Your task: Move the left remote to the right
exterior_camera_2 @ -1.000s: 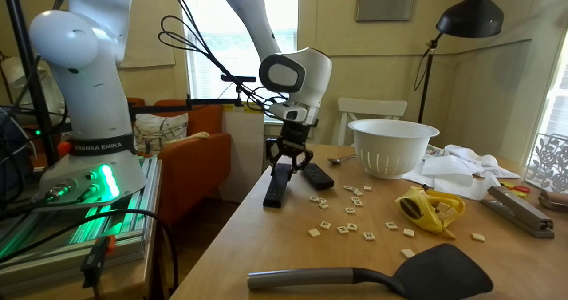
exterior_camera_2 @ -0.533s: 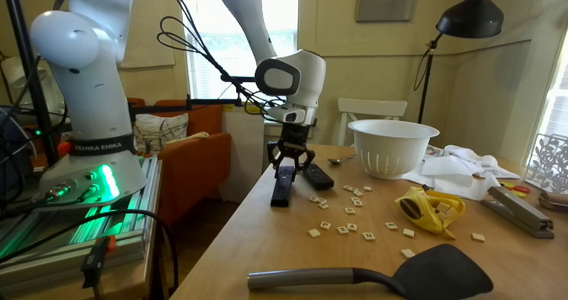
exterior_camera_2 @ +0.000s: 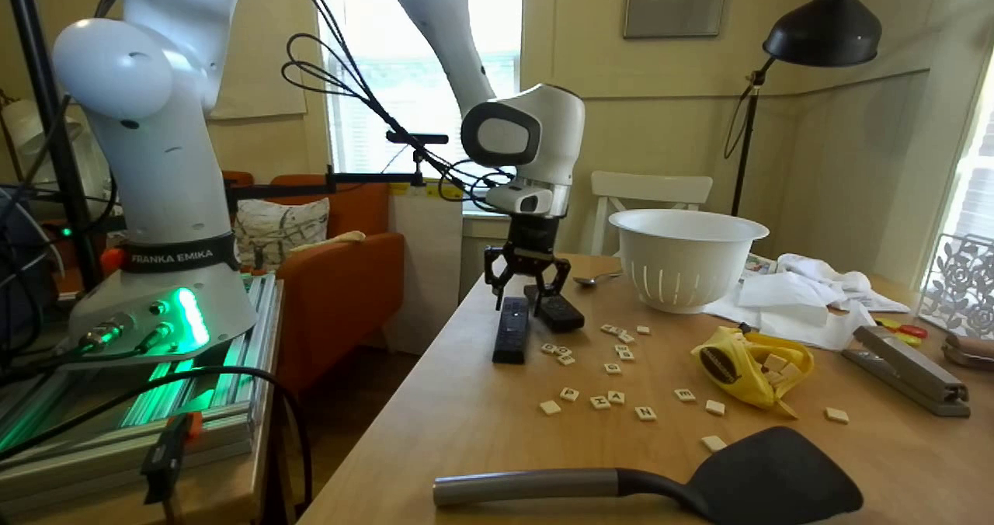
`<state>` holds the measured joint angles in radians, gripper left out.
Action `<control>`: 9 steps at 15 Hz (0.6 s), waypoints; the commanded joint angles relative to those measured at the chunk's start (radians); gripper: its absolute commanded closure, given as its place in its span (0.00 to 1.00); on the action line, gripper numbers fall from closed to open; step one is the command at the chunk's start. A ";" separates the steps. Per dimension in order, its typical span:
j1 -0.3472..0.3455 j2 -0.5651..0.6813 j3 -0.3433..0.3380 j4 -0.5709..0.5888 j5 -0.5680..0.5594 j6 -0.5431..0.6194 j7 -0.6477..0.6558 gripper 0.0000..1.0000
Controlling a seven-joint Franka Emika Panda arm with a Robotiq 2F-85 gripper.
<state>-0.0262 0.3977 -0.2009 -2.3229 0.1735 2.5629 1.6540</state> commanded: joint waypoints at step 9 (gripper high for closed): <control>0.019 -0.133 -0.038 0.149 -0.163 -0.470 -0.030 0.00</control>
<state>-0.0165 0.3943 -0.2266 -2.1742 0.0960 2.2869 1.6273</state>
